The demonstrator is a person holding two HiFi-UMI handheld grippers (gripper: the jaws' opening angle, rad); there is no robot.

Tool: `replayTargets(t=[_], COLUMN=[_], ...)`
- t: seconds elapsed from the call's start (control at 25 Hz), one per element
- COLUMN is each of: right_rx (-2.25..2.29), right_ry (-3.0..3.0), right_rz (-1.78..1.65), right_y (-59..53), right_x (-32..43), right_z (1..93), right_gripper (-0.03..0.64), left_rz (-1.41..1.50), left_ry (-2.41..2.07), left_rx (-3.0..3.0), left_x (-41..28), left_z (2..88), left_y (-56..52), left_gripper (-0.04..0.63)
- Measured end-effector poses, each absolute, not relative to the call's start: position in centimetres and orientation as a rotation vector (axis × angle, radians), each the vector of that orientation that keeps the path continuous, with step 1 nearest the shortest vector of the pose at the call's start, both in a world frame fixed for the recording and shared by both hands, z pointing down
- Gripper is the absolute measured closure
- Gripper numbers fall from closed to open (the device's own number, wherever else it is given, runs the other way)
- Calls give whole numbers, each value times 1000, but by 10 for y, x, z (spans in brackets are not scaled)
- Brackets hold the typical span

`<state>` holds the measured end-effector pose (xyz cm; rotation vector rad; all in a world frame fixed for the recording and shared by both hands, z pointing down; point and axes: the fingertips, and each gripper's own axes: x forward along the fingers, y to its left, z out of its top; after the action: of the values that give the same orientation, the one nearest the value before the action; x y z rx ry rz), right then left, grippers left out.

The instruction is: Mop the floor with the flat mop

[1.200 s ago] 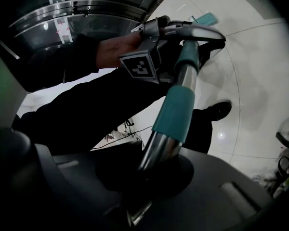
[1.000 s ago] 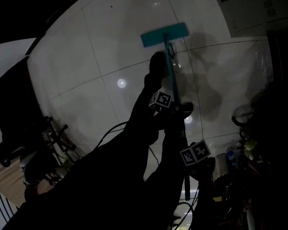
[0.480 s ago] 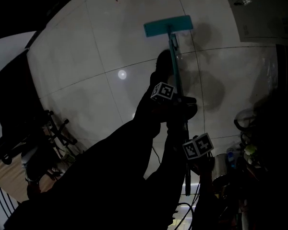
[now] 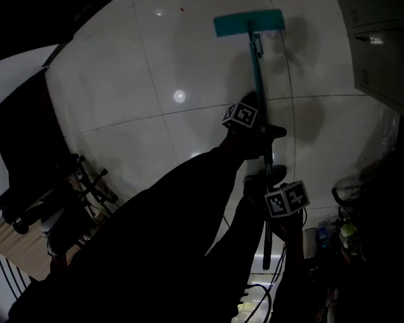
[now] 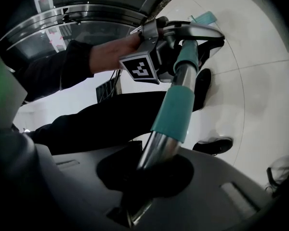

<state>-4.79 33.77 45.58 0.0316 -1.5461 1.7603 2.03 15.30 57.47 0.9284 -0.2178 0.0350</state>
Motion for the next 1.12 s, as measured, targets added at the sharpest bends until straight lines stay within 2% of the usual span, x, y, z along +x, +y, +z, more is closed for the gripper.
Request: replayTargets(t=[0.68, 0.88, 1.12], right_rx=[70, 71, 70], right_ry=[-1612, -1631, -1642], right_rz=[1729, 1716, 1693], right_y=[120, 108, 156], right_x=[-121, -118, -98], right_z=[485, 485, 473], right_gripper=[557, 557, 557], left_rz=[-17, -24, -18], left_ry=[-299, -300, -290], left_rx=[1040, 1065, 1069], left_x=[-55, -53, -34], left_z=[592, 589, 572], left_y=[-77, -91, -45], left_gripper=[563, 560, 560])
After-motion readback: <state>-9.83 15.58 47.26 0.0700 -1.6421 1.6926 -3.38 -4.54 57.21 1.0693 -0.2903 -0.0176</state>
